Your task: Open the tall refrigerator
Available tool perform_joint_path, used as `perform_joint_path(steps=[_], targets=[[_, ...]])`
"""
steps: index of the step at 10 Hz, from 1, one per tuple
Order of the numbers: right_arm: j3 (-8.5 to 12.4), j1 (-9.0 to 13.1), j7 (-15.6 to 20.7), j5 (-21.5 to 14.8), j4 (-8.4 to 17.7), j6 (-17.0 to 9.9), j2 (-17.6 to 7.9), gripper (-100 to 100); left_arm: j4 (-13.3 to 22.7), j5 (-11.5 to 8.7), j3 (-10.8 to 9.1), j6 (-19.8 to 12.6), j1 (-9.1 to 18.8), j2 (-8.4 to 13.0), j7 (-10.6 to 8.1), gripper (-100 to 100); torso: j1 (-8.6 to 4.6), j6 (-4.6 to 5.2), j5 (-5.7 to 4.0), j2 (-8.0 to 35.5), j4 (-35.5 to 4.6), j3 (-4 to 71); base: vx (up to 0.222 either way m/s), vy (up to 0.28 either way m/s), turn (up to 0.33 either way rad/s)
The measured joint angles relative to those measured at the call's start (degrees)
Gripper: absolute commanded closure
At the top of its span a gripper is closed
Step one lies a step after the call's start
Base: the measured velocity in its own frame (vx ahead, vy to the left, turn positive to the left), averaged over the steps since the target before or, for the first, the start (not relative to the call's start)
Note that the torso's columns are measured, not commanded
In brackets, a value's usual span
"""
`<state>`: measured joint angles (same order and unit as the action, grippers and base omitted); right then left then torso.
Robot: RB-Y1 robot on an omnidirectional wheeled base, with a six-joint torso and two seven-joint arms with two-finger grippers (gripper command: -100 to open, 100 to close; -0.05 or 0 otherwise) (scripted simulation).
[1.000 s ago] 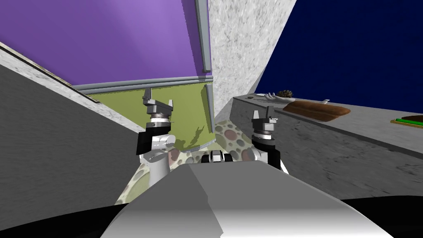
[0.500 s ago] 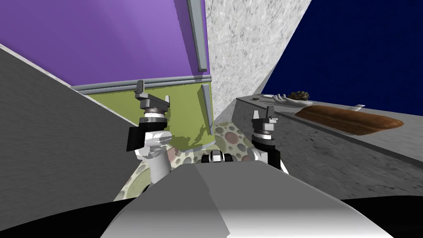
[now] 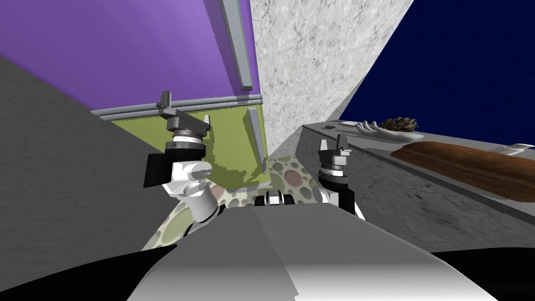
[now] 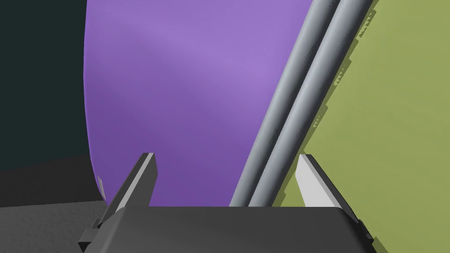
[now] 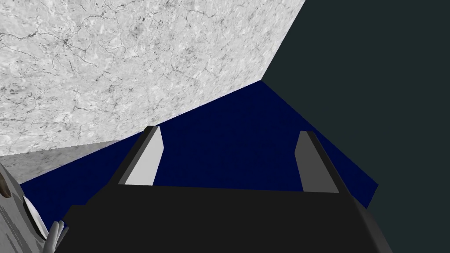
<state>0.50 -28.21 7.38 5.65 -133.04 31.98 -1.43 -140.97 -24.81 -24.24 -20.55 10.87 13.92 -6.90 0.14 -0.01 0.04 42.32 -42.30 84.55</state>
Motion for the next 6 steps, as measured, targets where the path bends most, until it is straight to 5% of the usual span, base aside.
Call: perform_joint_path(steps=[6], targets=[[0.0,0.0,0.0,0.0,0.0,0.0,0.0,0,0.08,-4.35,-4.61,-7.51,6.18,0.04,-0.09,-100,-0.16,0.0,-0.04,-0.18,0.05,0.11,0.082,-0.163,0.15]])
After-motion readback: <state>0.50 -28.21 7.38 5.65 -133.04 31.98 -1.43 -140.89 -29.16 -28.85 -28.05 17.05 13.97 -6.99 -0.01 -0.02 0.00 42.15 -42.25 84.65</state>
